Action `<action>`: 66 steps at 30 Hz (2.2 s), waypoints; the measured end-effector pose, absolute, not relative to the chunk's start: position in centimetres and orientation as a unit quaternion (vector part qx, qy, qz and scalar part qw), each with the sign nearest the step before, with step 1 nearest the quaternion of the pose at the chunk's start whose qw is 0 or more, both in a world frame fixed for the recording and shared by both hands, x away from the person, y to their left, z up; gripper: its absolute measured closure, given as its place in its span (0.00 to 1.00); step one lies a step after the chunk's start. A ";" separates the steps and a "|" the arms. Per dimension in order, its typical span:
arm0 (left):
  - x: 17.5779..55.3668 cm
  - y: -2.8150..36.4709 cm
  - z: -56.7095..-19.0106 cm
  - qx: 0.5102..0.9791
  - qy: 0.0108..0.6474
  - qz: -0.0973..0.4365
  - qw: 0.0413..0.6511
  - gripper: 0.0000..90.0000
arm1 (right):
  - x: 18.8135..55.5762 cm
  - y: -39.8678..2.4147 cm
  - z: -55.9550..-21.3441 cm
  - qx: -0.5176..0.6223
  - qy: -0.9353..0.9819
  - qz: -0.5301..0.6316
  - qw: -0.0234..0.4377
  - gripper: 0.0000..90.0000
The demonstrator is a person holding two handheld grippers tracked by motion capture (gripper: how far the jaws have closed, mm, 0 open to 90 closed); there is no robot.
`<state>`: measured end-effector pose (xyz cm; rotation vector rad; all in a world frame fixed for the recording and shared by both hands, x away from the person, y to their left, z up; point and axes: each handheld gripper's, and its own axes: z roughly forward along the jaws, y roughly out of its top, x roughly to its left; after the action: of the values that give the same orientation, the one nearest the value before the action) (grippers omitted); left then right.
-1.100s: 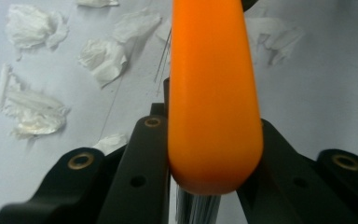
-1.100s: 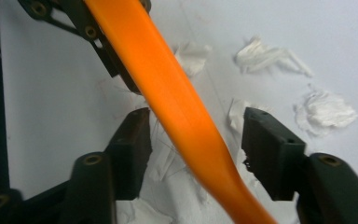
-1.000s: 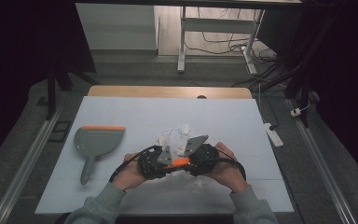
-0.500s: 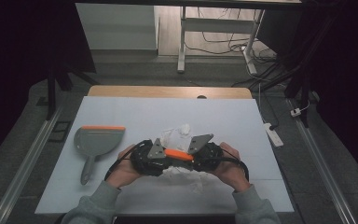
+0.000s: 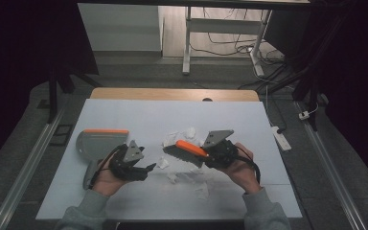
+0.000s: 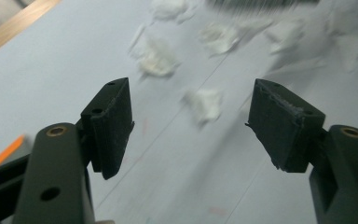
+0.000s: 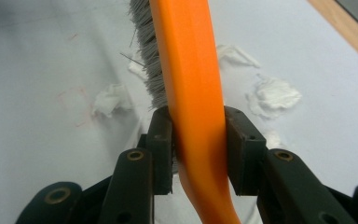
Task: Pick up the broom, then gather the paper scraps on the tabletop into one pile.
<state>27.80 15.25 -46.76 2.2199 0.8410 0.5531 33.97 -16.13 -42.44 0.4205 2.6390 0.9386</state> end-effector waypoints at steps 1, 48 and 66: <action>27.8 15.9 -46.9 0.851 0.335 0.212 0.344 0.34 | 34.1 -16.3 -42.4 0.149 0.919 0.330 0.156 0.74; 26.2 23.0 -50.4 0.806 0.442 0.198 0.341 0.28 | 38.6 -26.0 -42.0 0.379 0.846 0.248 0.280 0.74; 26.2 22.7 -50.6 0.810 0.437 0.196 0.337 0.28 | 40.3 -25.5 -45.0 0.427 0.857 0.121 0.262 0.74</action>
<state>26.23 22.68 -50.57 2.1118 1.1395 0.5118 40.33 -25.45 -45.02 1.1564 2.3181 0.3269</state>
